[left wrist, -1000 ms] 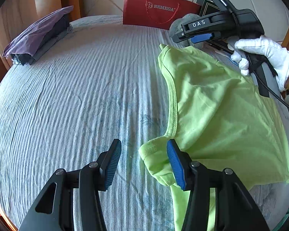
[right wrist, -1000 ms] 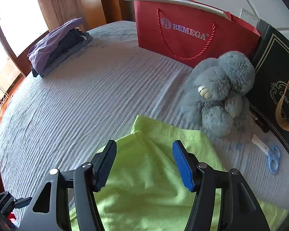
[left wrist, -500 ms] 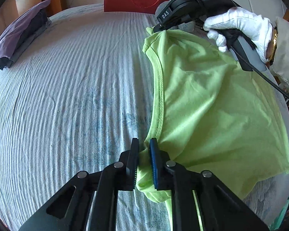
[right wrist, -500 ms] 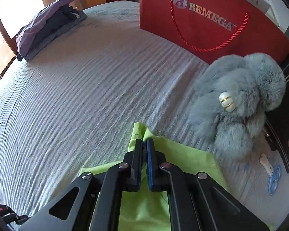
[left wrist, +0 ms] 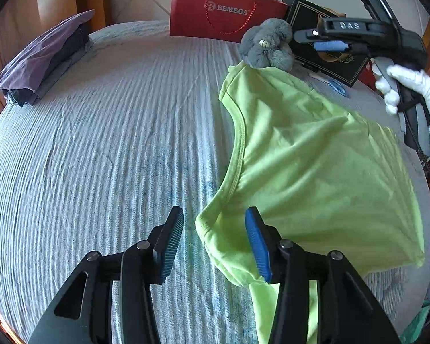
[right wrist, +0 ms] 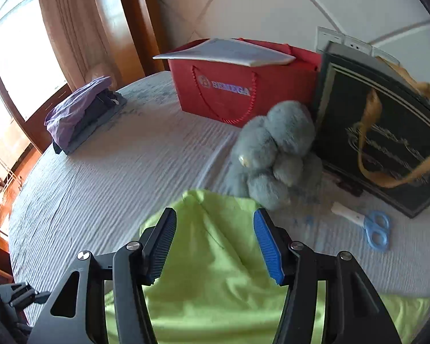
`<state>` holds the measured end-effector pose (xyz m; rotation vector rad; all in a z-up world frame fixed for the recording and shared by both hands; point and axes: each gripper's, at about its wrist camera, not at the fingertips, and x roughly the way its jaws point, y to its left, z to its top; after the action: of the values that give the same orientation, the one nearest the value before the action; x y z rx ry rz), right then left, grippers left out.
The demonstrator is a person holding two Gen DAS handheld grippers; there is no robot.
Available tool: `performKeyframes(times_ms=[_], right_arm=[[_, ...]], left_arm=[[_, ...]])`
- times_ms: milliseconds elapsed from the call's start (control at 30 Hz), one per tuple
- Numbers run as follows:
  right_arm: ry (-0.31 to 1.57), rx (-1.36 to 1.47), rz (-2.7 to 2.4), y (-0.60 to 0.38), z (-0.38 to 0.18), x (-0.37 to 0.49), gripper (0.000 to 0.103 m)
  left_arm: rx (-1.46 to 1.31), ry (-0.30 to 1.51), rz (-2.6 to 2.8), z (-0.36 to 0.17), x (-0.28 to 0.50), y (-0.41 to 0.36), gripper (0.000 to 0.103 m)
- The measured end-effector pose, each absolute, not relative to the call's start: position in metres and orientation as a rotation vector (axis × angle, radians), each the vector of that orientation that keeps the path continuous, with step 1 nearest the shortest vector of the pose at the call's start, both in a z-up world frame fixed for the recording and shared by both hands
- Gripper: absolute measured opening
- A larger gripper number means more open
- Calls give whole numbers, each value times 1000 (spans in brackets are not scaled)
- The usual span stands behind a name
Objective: Fold clothes
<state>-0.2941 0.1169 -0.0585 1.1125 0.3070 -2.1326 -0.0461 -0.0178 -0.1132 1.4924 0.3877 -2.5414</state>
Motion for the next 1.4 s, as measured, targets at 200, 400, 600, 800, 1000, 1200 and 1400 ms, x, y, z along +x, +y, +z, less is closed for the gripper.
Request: performKeyframes(times_ms=[200,400,600,800,1000,1200,1400], right_arm=[[268,1290,-2319,274,-75,-238,62],[118,1400,-2478,409,-87,-163,74],[-5,1445,-2551,496,-91,-103,75],[-42,1446,-2547,536,-98,-58,83],[5,1437,-2487,538,-108,-30,85],[119,1392,-2457,523,-117,-21,87],[226,1416,-2472,501,-134,-33,58]], left_arm=[[1580,351,-2613,-109,-34,9,46],[1595,401,-2610,-116,-6,32,46],[1604,385,-2589,-124,29,61,46],[1631,323,-2571,-134,49,91,56],[1637,219,-2558,-138,52,106,60],[1592,184,-2561,-140,48,110,62],[1544,160,-2568,-136,41,120,4]])
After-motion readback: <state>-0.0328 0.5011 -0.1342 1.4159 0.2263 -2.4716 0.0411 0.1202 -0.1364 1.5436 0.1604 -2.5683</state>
